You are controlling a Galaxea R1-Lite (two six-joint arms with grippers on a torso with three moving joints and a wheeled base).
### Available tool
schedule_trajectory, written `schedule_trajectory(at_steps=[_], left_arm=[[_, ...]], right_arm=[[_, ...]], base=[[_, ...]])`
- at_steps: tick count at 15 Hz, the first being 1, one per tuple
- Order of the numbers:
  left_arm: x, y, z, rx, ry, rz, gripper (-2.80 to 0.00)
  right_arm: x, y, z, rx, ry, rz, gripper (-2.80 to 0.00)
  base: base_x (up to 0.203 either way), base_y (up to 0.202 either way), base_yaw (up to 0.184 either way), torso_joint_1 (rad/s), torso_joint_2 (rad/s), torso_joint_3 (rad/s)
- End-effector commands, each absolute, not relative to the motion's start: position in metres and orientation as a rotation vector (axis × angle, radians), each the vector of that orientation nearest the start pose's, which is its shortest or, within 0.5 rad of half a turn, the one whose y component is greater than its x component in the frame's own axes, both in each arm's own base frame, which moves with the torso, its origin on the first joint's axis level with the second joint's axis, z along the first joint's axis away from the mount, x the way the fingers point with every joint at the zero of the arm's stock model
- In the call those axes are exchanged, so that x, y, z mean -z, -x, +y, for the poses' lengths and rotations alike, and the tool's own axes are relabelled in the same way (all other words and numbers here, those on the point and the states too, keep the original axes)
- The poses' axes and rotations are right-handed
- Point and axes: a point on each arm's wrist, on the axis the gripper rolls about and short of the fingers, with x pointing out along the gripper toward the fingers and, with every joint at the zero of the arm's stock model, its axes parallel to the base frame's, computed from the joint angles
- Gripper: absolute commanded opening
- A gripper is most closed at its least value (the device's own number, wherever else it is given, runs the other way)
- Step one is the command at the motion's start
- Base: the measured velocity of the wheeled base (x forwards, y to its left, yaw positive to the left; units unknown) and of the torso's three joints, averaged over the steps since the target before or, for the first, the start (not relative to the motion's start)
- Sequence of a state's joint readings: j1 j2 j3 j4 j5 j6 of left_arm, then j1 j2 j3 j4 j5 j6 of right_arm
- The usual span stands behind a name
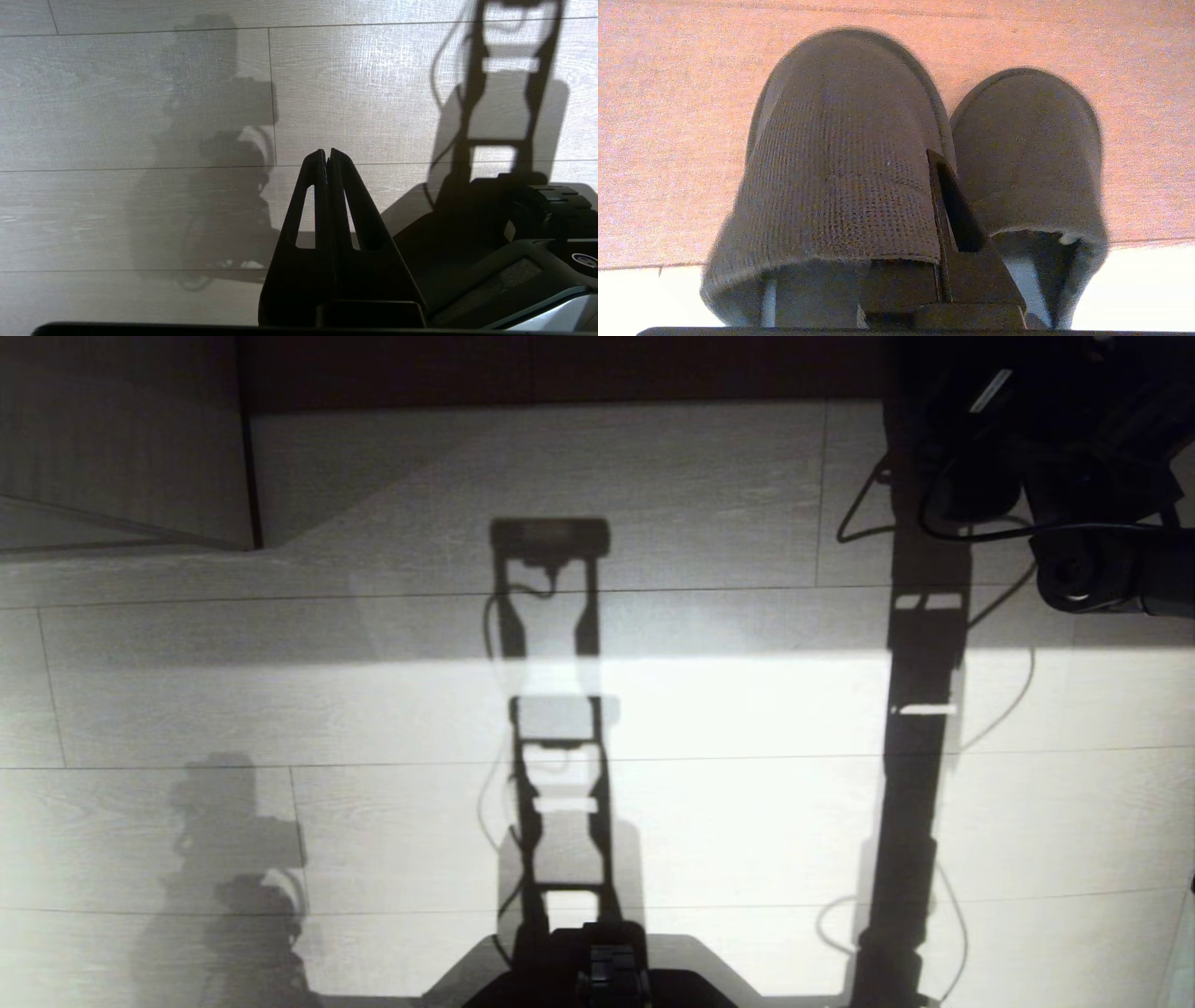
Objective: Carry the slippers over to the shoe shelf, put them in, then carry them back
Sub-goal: Pick up the slippers on the floor
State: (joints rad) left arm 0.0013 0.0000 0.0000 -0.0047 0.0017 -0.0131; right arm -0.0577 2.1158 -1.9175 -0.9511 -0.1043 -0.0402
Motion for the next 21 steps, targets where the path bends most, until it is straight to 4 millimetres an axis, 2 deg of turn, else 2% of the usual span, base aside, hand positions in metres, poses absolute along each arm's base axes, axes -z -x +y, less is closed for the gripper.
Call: schedule_trajectory(at_steps=[1,4,10,21], left_arm=[[-0.076,0.023,0.0,-0.003,0.014,-0.005,-2.8],[-0.076,0.023,0.0,-0.003,0.014,-0.004,-2.8],[-0.076,0.023,0.0,-0.003,0.014,-0.005,-2.8],[-0.076,0.023,0.0,-0.003,0.014,-0.005,-2.8]], right_arm=[[-0.371,-0.412,-0.026,0.166,0.02,-0.766,-2.8],[-0.363,-0.42,-0.027,0.155,0.004,-0.752,-2.8],[-0.36,-0.422,-0.027,0.152,-0.002,-0.75,-2.8],[-0.328,-0.449,-0.027,0.107,0.011,-0.71,-2.8]], base=[[0.0,0.0,0.0,0.0,0.0,0.0],[0.0,0.0,0.0,0.0,0.0,0.0],[0.0,0.0,0.0,0.0,0.0,0.0],[0.0,0.0,0.0,0.0,0.0,0.0]])
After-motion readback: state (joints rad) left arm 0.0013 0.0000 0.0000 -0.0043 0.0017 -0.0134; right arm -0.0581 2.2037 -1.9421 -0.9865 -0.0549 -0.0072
